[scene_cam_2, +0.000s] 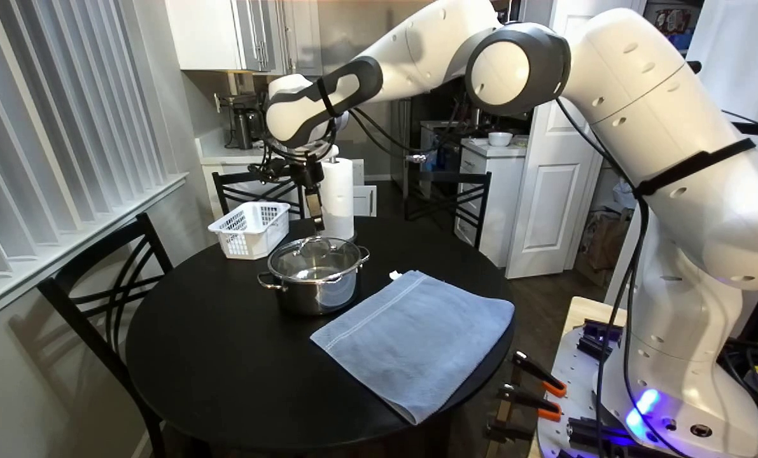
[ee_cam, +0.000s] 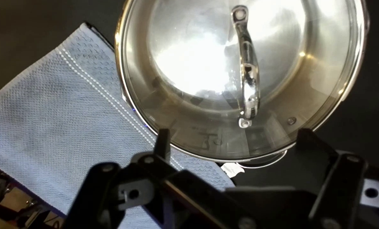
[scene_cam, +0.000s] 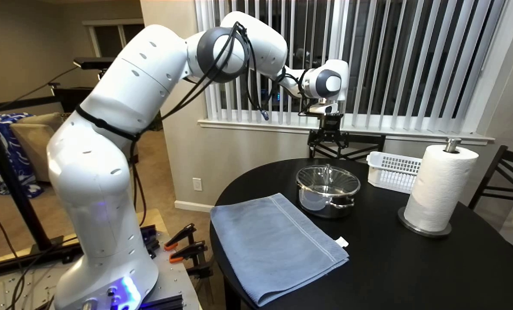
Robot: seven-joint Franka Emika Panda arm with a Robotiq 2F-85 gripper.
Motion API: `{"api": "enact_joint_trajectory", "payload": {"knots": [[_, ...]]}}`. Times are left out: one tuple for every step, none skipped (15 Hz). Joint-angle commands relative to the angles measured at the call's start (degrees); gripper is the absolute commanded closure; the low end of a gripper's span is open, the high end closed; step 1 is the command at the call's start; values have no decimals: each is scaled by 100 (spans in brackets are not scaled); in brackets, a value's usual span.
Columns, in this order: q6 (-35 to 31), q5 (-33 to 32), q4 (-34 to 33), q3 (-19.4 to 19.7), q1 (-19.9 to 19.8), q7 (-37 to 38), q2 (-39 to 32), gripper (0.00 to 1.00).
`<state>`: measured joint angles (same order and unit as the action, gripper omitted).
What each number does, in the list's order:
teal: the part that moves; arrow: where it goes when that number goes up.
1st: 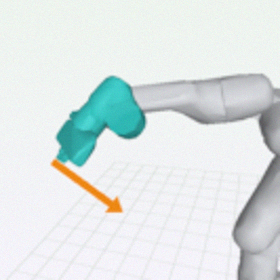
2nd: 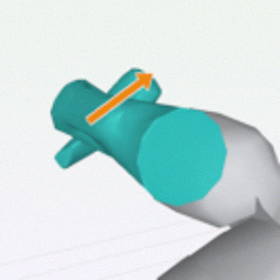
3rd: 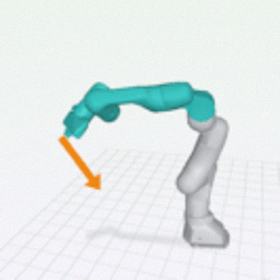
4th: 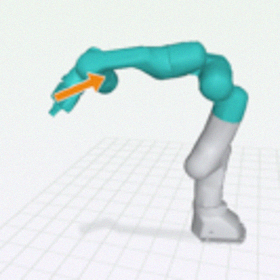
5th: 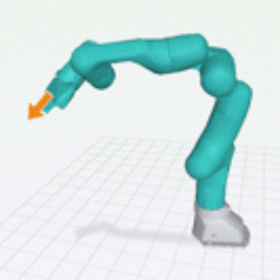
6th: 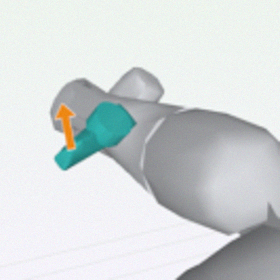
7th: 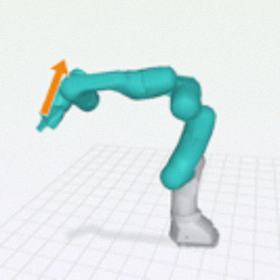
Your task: Remove the glass lid from the pot and then put it on the blue towel
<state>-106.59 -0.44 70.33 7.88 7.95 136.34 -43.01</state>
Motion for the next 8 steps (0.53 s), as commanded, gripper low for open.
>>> {"api": "enact_joint_trajectory", "payload": {"knots": [[605,86,-697,-200,-257,-245,-563,0],[727,80,-832,-210,-283,-247,-679,0],[821,85,-956,-230,-312,-274,-778,0],[908,80,-1075,-240,-332,-300,-868,0],[971,71,-1147,-249,-339,-340,-909,0],[1001,57,-1201,-258,-349,-404,-941,0],[1002,30,-1220,-264,-335,-470,-944,0],[963,0,-1206,-270,-324,-591,-924,0]]}}
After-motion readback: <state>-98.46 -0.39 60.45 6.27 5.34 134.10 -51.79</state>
